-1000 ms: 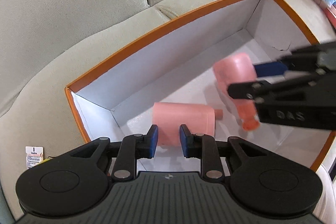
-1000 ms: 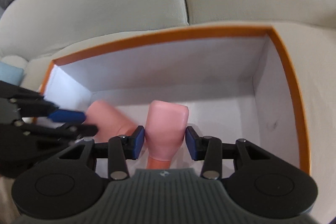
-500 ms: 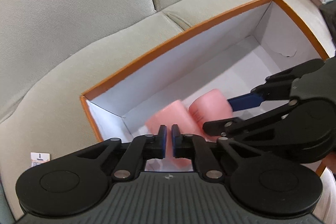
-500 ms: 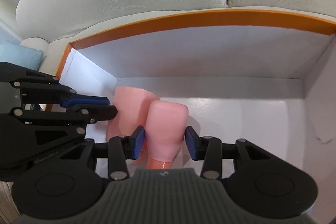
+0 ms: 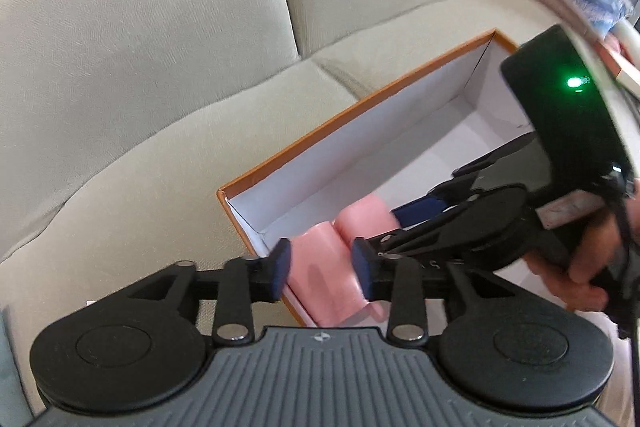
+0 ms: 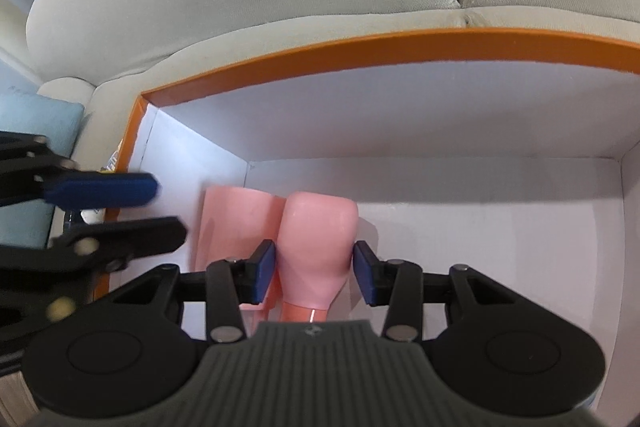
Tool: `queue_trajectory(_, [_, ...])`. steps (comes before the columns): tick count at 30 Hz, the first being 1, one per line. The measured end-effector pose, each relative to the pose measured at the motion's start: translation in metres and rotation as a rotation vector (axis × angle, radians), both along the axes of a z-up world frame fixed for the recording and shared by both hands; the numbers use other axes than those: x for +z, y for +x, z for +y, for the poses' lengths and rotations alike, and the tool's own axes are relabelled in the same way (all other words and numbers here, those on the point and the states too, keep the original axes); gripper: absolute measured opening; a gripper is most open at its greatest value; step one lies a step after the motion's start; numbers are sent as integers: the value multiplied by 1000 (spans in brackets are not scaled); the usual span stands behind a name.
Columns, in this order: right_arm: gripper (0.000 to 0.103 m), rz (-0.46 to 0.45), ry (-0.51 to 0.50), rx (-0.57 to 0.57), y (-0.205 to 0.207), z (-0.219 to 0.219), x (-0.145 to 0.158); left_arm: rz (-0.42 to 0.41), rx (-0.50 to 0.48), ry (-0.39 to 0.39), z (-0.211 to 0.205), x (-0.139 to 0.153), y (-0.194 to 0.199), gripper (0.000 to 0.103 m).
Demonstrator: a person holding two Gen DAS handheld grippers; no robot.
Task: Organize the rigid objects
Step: 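Open both tools to release the bottles and withdraw from the box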
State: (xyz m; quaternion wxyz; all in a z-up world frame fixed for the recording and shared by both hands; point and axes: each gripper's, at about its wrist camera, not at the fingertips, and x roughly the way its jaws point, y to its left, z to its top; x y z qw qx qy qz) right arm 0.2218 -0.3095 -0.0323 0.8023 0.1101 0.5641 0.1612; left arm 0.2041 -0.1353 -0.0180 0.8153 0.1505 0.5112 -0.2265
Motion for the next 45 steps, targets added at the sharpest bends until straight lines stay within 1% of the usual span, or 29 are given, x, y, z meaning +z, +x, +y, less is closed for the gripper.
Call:
queue_trajectory(2, [45, -10, 15, 8, -2, -3, 3, -21, 9, -16, 4, 1, -6, 54])
queue_trajectory(3, [45, -15, 14, 15, -5, -4, 5, -30, 12, -16, 5, 2, -9, 60])
queue_trajectory(5, [46, -26, 3, 37, -4, -2, 7, -42, 15, 4, 7, 0, -15, 67])
queue_trajectory(6, [49, -30, -2, 47, -5, -1, 9, -41, 18, 15, 9, -1, -17, 69])
queue_trajectory(7, [57, -33, -8, 56, -4, 6, 7, -32, 17, 24, 10, -4, -19, 69])
queue_trajectory(8, [62, -40, -14, 68, -6, 6, 9, -20, 17, 28, 11, -7, -20, 69])
queue_trajectory(9, [63, -47, -18, 83, -8, 6, 12, -7, 21, 29, 13, -10, -21, 69])
queue_trajectory(11, [69, -49, -27, 122, -20, -9, 21, 8, 44, 23, 18, -15, -23, 69])
queue_trajectory(13, [69, -44, -48, 168, -26, -6, 21, 31, 64, -4, 24, -19, -25, 66])
queue_trajectory(14, [69, -43, -62, 189, -31, -4, 22, 45, 78, -22, 27, -20, -26, 63])
queue_trajectory(15, [69, -41, -73, 209, -33, -1, 21, 55, 92, -37, 29, -20, -26, 56])
queue_trajectory(17, [69, -40, -85, 242, -36, 5, 19, 74, 114, -71, 32, -22, -27, 49])
queue_trajectory(18, [69, -42, -93, 250, -37, 8, 18, 78, 121, -91, 33, -21, -28, 45])
queue_trajectory(19, [68, -42, -100, 258, -36, 10, 17, 81, 123, -104, 34, -21, -29, 44])
queue_trajectory(20, [66, -42, -106, 265, -36, 14, 15, 83, 125, -116, 34, -21, -29, 41])
queue_trajectory(21, [67, -42, -116, 271, -35, 17, 14, 85, 129, -128, 35, -20, -29, 40])
queue_trajectory(23, [65, -41, -153, 270, -30, 25, 9, 86, 135, -144, 36, -21, -29, 39])
queue_trajectory(26, [62, -39, -180, 254, -25, 25, 3, 92, 138, -169, 39, -19, -29, 32])
queue_trajectory(27, [61, -36, -181, 244, -25, 24, 3, 89, 140, -172, 40, -20, -29, 31])
queue_trajectory(29, [57, -38, -184, 221, -21, 22, 3, 88, 142, -184, 42, -20, -29, 31])
queue_trajectory(31, [57, -43, -191, 215, -17, 20, 4, 111, 139, -229, 44, -19, -29, 31])
queue_trajectory(32, [57, -45, -192, 214, -13, 19, 4, 116, 137, -239, 44, -20, -28, 31])
queue_trajectory(36, [57, -53, -216, 221, -3, 18, 5, 108, 135, -237, 43, -20, -28, 31])
queue_trajectory(40, [57, -65, -237, 239, -3, 15, 6, 115, 140, -249, 45, -20, -29, 31])
queue_trajectory(43, [61, -62, -218, 240, -9, 9, 12, 111, 143, -251, 47, -20, -31, 31])
queue_trajectory(45, [60, -68, -212, 236, -15, 6, 17, 105, 150, -255, 50, -20, -32, 31])
